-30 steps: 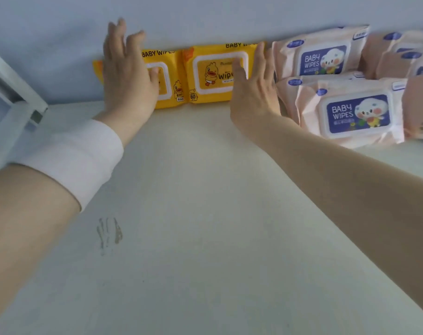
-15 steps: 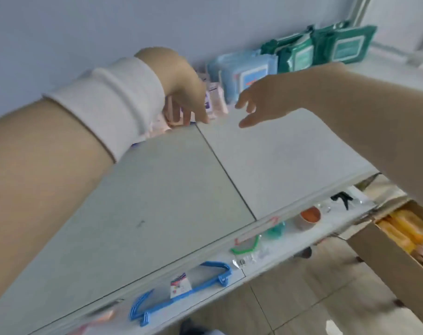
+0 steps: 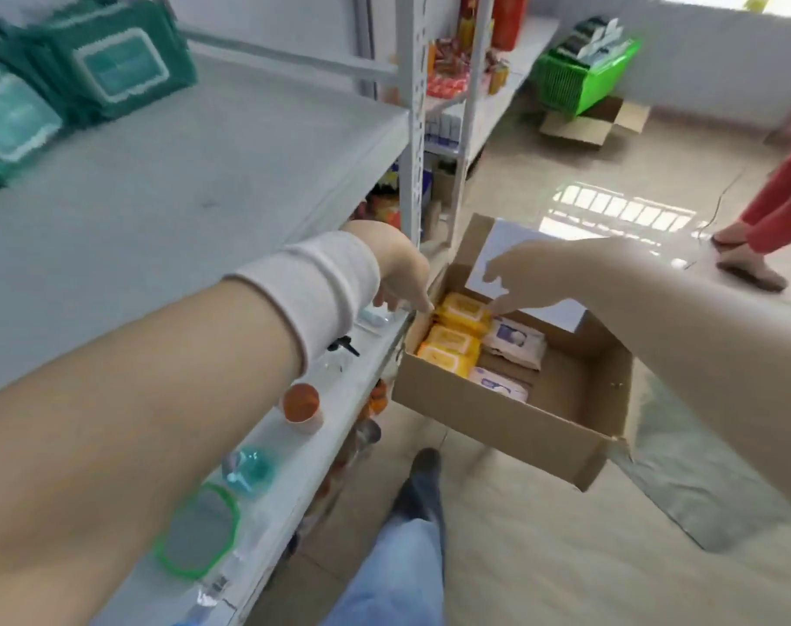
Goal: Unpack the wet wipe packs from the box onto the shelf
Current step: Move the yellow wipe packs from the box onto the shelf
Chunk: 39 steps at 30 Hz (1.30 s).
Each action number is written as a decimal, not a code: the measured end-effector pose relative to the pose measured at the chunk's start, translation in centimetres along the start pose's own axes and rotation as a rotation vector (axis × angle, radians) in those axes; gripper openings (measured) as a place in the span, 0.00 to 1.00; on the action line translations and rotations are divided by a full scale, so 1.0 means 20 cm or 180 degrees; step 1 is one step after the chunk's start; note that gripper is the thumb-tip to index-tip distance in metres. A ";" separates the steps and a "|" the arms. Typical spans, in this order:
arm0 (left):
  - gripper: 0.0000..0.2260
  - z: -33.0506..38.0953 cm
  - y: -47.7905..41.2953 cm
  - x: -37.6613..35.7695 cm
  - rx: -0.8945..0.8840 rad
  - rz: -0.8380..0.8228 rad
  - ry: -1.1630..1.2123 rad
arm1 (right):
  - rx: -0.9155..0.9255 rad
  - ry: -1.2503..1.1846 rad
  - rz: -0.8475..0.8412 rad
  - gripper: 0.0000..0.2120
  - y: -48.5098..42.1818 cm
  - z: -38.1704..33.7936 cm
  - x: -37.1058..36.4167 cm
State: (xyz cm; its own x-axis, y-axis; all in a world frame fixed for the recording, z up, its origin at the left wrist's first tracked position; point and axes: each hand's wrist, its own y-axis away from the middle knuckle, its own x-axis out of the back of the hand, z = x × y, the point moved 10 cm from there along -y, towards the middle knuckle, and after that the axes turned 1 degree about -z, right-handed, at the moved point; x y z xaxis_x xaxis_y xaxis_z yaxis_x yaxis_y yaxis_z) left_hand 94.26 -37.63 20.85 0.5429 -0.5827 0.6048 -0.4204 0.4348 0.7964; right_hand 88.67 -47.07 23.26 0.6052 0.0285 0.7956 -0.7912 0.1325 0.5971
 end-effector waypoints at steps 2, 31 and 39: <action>0.23 0.12 -0.28 0.08 -0.0131 -0.0056 -0.0234 | -0.0247 -0.0205 -0.0194 0.25 -0.17 0.27 -0.15; 0.43 0.05 -3.15 -0.38 0.1684 0.1469 0.2603 | -0.2434 -0.4860 -0.1043 0.44 -2.12 0.31 -2.24; 0.34 0.09 -3.15 -0.45 0.0838 0.0897 0.4331 | -0.1827 -0.5610 -0.0990 0.15 -2.14 0.30 -2.06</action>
State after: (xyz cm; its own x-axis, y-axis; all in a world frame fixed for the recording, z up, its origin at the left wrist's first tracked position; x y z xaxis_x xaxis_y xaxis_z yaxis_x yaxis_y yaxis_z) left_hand 114.51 -61.10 -34.73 0.6225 0.6744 0.3972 -0.6700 0.1969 0.7158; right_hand 97.08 -59.84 -34.51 -0.3658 -0.9271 0.0824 -0.3376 0.2146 0.9165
